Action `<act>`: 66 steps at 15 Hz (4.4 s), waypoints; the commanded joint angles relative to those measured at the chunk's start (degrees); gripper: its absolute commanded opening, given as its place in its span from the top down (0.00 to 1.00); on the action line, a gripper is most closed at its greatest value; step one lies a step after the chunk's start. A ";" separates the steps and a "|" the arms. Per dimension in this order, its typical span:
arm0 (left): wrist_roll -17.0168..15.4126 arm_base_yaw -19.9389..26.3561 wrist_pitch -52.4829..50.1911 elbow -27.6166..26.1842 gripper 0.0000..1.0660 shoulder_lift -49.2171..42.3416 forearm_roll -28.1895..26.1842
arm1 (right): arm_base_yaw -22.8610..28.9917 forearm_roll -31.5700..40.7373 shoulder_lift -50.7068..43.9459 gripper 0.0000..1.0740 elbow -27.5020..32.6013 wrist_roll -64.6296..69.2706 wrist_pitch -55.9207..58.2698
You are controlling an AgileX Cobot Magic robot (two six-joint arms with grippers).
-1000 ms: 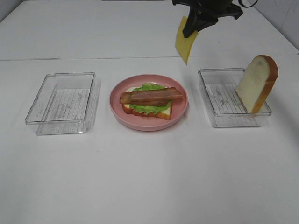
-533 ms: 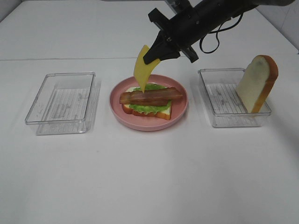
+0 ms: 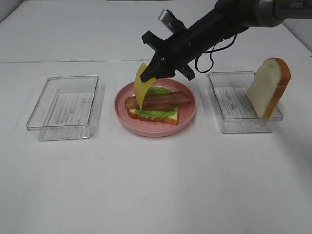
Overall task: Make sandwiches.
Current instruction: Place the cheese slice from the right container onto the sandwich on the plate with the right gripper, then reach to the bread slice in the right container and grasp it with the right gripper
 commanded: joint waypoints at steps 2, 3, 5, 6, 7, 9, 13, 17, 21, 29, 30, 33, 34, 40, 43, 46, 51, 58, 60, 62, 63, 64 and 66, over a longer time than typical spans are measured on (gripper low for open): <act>-0.23 -0.06 -0.34 0.23 0.22 -1.32 0.06 | -0.11 -6.07 0.17 1.00 0.11 4.01 -2.18; -0.23 -0.06 -0.34 0.23 0.22 -1.32 0.06 | -0.11 -7.45 0.17 1.00 0.11 4.98 -2.18; -0.23 -0.06 -0.34 0.23 0.22 -1.32 0.06 | -0.11 -9.05 0.17 1.00 0.11 5.50 -2.18; -0.23 -0.06 -0.34 0.23 0.22 -1.32 0.06 | -0.11 -9.74 0.17 1.00 0.11 5.50 -2.69; -0.23 -0.06 -0.34 0.23 0.22 -1.32 0.06 | -0.11 -10.83 0.17 1.00 0.11 5.61 -3.44; -0.23 -0.06 -0.34 0.23 0.22 -1.32 0.06 | -0.11 -12.66 0.17 0.84 0.11 6.59 -3.61; -0.23 -0.06 -0.34 0.23 0.22 -1.32 0.06 | -0.11 -16.10 -0.06 0.57 0.11 8.25 -4.64; -0.23 -0.06 -0.34 0.23 0.22 -1.32 0.06 | -0.11 -19.77 -2.18 0.28 0.11 7.68 -4.70; -0.23 -0.06 -0.34 0.23 0.22 -1.32 0.06 | -0.11 -26.87 -6.19 0.27 0.11 8.59 -4.70; -0.17 -0.06 -0.34 0.23 0.22 -1.32 0.06 | -3.38 -43.54 -15.47 0.28 -2.35 16.73 3.50; -0.17 -0.06 -0.34 0.23 0.22 -1.32 0.06 | -5.10 -43.49 -15.87 0.28 -3.15 16.73 5.16; -0.17 -0.06 -0.34 0.23 0.22 -1.32 0.06 | -11.40 -43.37 -16.04 0.28 -4.98 16.79 10.60; -0.17 -0.06 -0.34 0.23 0.22 -1.32 0.06 | -12.89 -43.43 -16.04 0.28 -4.98 16.96 11.46; -0.17 -0.06 -0.34 0.23 0.22 -1.32 0.06 | -20.80 -43.37 -15.30 0.28 -4.93 16.62 15.07; -0.17 -0.06 -0.34 0.23 0.22 -1.32 0.06 | -21.54 -42.28 -13.69 0.28 -4.93 13.69 15.93; -0.17 -0.06 -0.34 0.23 0.22 -1.32 0.06 | -21.60 -43.20 -11.12 0.28 -4.93 13.69 15.93; -0.17 -0.06 -0.34 0.23 0.22 -1.32 0.06 | -21.60 -42.51 -7.73 0.29 -4.93 13.81 14.78; -0.17 -0.06 -0.34 0.23 0.22 -1.32 0.06 | -21.60 -42.06 -6.02 0.41 -4.93 13.92 13.87; -0.17 -0.06 -0.34 0.23 0.22 -1.32 0.06 | -21.60 -42.06 -5.61 0.52 -4.93 14.21 14.32; -0.17 -0.06 -0.34 0.23 0.22 -1.32 0.06 | -21.60 -42.06 -5.50 0.74 -4.93 14.21 14.44; -0.17 -0.06 -0.34 0.23 0.22 -1.32 0.06 | -21.60 -42.06 -5.50 0.81 -4.93 14.21 14.50; -0.17 -0.06 -0.34 0.23 0.22 -1.32 0.06 | -21.60 -42.06 -5.50 0.92 -4.93 14.21 14.73; -0.17 -0.06 -0.34 0.23 0.22 -1.32 0.06 | -21.54 -41.77 -5.56 1.00 -4.93 14.21 15.01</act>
